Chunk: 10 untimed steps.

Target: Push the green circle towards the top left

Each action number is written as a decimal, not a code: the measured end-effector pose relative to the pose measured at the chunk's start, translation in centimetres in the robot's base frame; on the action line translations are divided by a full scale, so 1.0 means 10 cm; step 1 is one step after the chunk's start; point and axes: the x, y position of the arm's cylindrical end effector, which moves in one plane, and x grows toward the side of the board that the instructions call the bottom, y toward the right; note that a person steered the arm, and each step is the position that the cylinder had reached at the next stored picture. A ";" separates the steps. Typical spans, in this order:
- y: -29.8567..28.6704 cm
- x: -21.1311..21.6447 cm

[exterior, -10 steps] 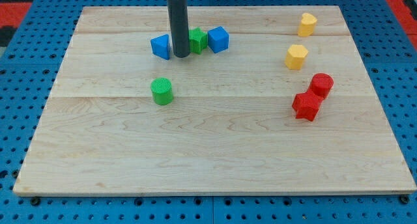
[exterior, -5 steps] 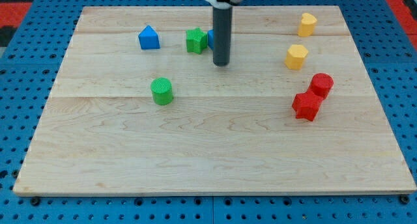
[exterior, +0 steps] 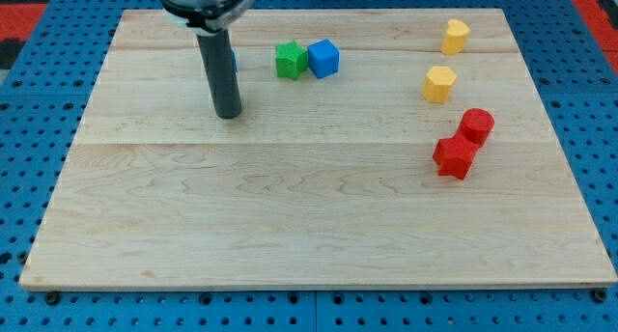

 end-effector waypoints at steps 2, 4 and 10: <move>0.44 -0.25; -0.36 -0.54; -1.33 -0.62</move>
